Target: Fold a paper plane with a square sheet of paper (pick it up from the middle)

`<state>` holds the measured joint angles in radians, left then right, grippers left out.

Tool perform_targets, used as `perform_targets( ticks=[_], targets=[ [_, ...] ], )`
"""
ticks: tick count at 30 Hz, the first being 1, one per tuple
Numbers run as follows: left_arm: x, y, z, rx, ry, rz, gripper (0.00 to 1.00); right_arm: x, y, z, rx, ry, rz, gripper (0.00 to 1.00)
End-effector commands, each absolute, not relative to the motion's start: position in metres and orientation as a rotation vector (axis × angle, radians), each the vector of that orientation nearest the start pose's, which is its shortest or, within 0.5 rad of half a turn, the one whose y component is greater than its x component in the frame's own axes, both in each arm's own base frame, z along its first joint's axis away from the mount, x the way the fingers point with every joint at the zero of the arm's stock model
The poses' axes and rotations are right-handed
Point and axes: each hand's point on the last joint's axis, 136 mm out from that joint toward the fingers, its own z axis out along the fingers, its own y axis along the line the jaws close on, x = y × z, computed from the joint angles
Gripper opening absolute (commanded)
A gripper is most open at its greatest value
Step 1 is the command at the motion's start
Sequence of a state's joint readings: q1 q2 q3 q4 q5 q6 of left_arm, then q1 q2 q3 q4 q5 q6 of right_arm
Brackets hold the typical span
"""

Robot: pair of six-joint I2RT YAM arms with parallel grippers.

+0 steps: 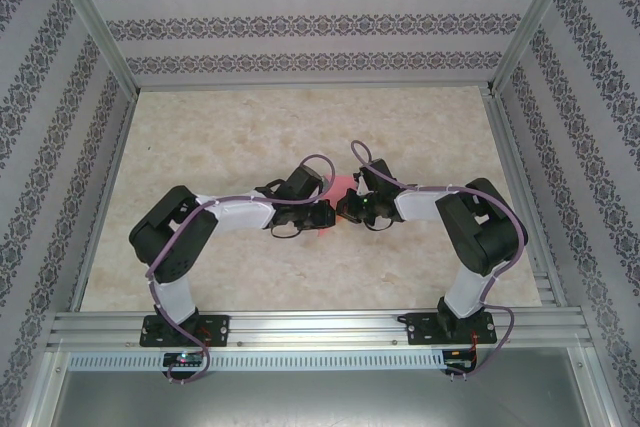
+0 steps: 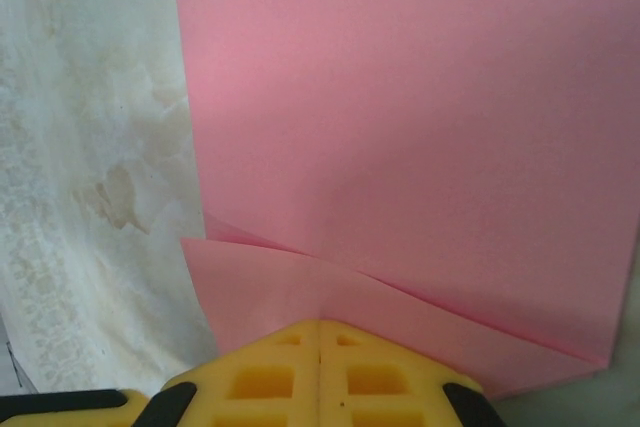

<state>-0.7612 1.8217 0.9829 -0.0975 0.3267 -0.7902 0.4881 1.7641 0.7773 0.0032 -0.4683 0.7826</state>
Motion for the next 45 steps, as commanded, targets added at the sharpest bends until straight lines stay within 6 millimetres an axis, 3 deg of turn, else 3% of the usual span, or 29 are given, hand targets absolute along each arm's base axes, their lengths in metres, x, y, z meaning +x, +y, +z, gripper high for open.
perform_targets(
  ticks=[1, 10, 21, 33, 36, 39, 43, 45],
  targets=[
    [0.284, -0.341, 0.027, 0.119, 2.739, -0.940, 0.11, 0.288, 0.230, -0.017, 0.254, 2.866, 0.901, 0.00],
    [0.263, -0.327, -0.002, 0.103, 2.842, -0.906, 0.07, 0.286, 0.220, -0.026, 0.299, 2.899, 0.852, 0.00],
    [0.223, -0.301, -0.010, 0.153, 2.926, -0.897, 0.05, 0.282, 0.199, -0.046, 0.362, 2.977, 0.668, 0.00],
    [0.204, -0.276, -0.012, 0.174, 2.992, -0.791, 0.04, 0.282, 0.199, -0.043, 0.354, 2.977, 0.666, 0.00],
    [0.211, -0.280, 0.003, 0.170, 2.948, -0.813, 0.04, 0.286, 0.205, -0.036, 0.335, 2.957, 0.706, 0.00],
    [0.229, -0.292, 0.032, 0.181, 2.858, -0.838, 0.06, 0.288, 0.215, -0.023, 0.310, 2.933, 0.763, 0.00],
    [0.255, -0.303, 0.071, 0.165, 2.707, -0.867, 0.08, 0.275, 0.228, -0.014, 0.331, 2.934, 0.819, 0.00],
    [0.263, -0.306, 0.080, 0.151, 2.655, -0.883, 0.10, 0.266, 0.236, -0.010, 0.363, 2.922, 0.897, 0.00]
  ],
)
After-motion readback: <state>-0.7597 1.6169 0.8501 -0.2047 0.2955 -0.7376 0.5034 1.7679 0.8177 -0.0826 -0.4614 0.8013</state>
